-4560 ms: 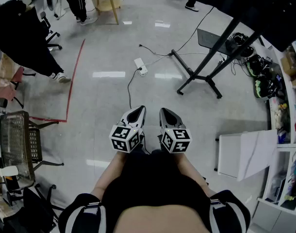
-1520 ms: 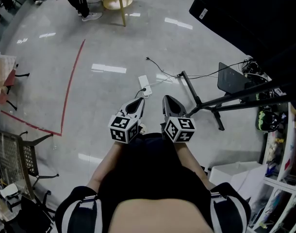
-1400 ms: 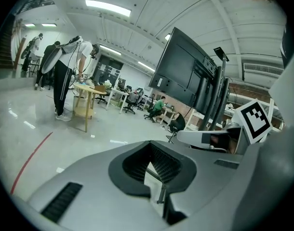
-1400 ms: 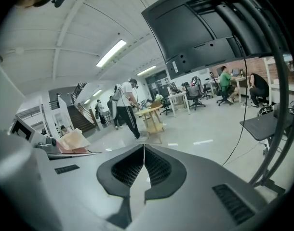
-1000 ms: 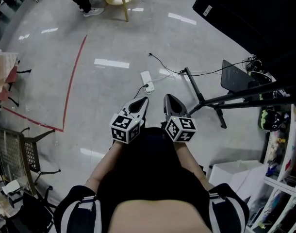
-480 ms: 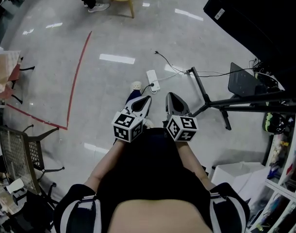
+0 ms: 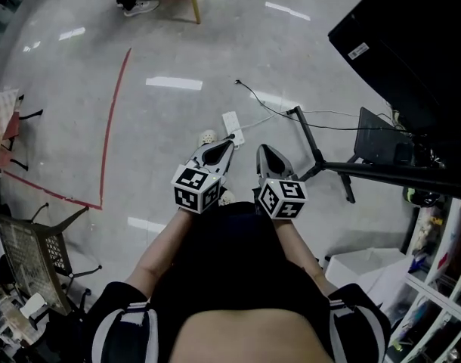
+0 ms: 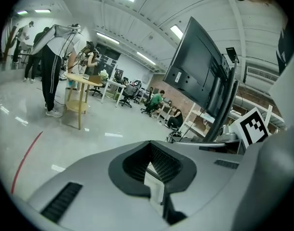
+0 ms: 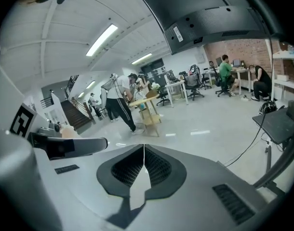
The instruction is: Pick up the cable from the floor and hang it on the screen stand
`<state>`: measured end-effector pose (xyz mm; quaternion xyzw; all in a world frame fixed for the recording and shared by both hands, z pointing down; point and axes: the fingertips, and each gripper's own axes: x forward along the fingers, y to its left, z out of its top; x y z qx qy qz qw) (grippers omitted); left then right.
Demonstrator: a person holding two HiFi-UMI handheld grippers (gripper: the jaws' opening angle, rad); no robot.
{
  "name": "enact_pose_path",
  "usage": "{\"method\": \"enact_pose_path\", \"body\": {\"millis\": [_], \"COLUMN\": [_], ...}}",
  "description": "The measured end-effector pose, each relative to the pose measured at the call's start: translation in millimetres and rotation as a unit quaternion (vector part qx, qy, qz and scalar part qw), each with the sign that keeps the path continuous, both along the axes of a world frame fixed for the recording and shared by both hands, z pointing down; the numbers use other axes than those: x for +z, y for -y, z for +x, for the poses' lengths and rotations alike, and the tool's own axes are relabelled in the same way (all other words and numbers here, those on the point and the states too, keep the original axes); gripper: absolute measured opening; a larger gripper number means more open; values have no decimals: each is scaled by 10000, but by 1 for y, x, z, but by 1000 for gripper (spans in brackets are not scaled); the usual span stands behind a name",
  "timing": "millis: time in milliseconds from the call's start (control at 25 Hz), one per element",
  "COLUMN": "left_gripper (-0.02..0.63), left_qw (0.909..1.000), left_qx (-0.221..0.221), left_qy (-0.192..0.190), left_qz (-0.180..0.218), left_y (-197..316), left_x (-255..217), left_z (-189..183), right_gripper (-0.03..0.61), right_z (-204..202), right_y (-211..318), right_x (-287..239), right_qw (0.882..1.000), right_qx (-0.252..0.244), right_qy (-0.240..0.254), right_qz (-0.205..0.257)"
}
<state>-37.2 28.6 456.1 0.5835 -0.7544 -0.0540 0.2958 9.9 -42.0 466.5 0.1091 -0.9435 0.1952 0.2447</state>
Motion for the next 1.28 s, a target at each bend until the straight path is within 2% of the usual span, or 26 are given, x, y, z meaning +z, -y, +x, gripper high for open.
{"method": "enact_pose_path", "body": {"millis": [400, 760, 1000, 1280], "left_gripper": [3, 3, 3, 3], "left_qw": [9995, 9983, 9991, 9996], "left_qx": [-132, -173, -13, 200], "left_qy": [-298, -520, -328, -100], "left_qz": [0, -185, -283, -165], "left_y": [42, 69, 97, 151], "left_x": [8, 56, 93, 129], "left_z": [-110, -203, -260, -298], "right_gripper": [25, 25, 25, 25], "right_z": [-105, -215, -272, -306], "right_y": [31, 59, 104, 144], "right_x": [9, 51, 83, 123], "right_qw": [9989, 9968, 9972, 9978], "right_qx": [-81, -227, -14, -291], "right_qy": [-384, -628, -558, -494], "right_qz": [-261, -445, -497, -337]}}
